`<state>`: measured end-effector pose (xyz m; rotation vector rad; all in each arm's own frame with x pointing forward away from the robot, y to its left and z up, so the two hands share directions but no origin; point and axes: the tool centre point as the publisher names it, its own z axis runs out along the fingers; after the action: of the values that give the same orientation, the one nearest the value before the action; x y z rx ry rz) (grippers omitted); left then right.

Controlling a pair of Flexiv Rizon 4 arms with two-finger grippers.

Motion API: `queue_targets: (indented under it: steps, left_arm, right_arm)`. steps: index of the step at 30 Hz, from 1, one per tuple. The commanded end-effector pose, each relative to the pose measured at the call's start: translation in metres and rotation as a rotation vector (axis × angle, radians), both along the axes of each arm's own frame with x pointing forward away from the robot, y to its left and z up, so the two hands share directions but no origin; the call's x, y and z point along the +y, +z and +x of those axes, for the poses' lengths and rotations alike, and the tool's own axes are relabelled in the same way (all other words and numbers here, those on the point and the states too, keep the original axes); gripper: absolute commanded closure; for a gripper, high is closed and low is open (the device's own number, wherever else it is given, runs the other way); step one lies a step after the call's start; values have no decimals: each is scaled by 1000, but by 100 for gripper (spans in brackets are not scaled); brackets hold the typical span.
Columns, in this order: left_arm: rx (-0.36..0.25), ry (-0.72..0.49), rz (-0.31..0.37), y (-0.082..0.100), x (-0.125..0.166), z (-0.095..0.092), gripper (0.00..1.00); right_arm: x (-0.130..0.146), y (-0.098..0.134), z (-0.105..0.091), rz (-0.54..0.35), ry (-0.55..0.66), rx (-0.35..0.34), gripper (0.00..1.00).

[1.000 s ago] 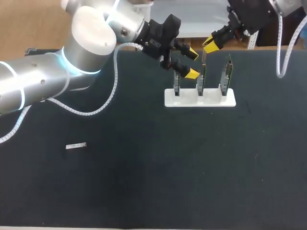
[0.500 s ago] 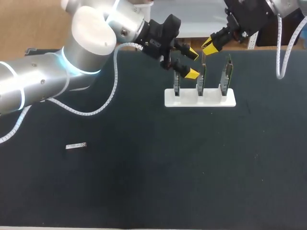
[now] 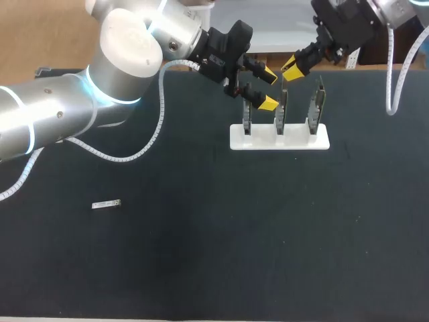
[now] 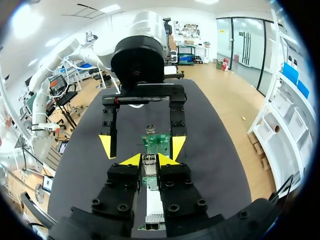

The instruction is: Pick up the optical module with the left hand, and insert it into the network port with the right hand.

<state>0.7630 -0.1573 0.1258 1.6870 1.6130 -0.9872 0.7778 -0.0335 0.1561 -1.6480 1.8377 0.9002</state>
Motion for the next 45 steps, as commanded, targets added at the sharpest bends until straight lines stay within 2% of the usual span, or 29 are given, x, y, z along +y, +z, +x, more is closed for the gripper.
queue_targets:
  steps: [1, 8, 9, 11, 18, 27, 39, 40, 41, 42, 45]
  left_arm:
    - [-2, 5, 2, 0, 0, -2, 0]
    - [-2, 5, 2, 0, 0, -2, 0]
    - [-2, 5, 2, 0, 0, -2, 0]
    - [-2, 5, 2, 0, 0, -2, 0]
    - [-2, 5, 2, 0, 0, -2, 0]
    - [-2, 5, 2, 0, 0, -2, 0]
    - [-2, 5, 2, 0, 0, -2, 0]
    - [-2, 5, 2, 0, 0, -2, 0]
    - [-2, 5, 2, 0, 0, -2, 0]
    - [-2, 5, 2, 0, 0, -2, 0]
    - [-2, 5, 2, 0, 0, -2, 0]
  right_arm:
    - [1, -5, 0, -1, -3, 3, 100]
    - [0, -4, 1, 3, -6, 0, 100]
    - [0, -4, 1, 3, -6, -1, 91]
    - [0, -3, 0, 3, -7, 0, 0]
    - [-1, 0, -1, 18, -9, 1, 0]
    - [-2, 14, -1, 98, 15, 12, 0]
    - [-2, 36, 1, 128, 37, -26, 0]
    - [-1, 37, 1, 128, 36, -31, 53]
    - [-1, 38, 1, 127, 36, -35, 87]
    - [-1, 39, 1, 127, 38, -38, 100]
    - [-1, 40, 1, 123, 38, -44, 100]
